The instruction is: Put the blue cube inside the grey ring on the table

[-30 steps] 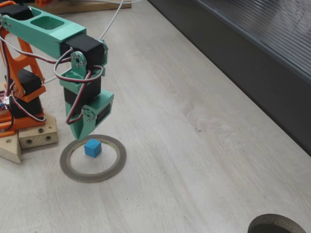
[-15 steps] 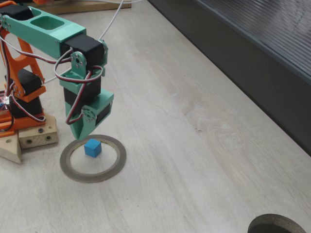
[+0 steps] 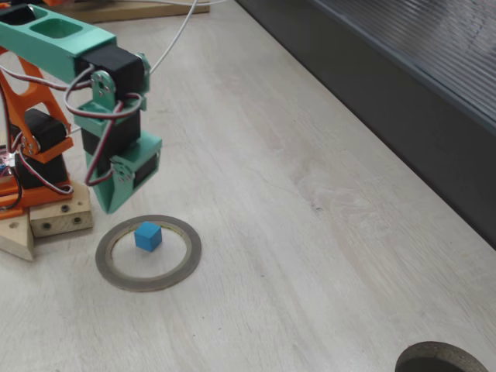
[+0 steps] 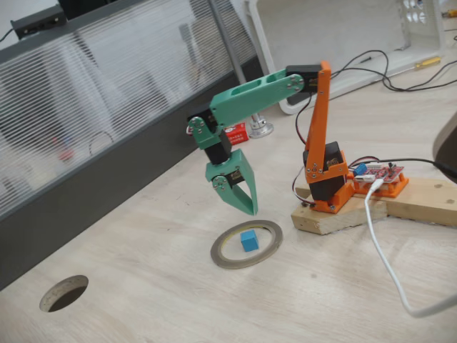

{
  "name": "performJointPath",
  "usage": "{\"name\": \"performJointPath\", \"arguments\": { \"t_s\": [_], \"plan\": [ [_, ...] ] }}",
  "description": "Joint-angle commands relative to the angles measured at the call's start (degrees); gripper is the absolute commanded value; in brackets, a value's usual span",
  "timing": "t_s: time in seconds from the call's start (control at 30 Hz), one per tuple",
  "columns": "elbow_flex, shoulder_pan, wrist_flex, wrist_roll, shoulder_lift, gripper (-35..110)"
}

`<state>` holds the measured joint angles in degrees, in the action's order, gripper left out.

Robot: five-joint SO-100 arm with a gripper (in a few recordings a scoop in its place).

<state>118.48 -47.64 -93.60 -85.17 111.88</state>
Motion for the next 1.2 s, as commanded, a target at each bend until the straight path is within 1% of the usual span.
{"name": "performJointPath", "arguments": {
  "t_s": [0.0,0.13,1.17],
  "plan": [
    [4.0,-1.1,-0.9,-0.2,6.7,1],
    [7.2,-1.1,-0.9,-0.2,9.2,1],
    [7.4,-1.0,-0.3,-0.2,8.3,1]
  ]
}}
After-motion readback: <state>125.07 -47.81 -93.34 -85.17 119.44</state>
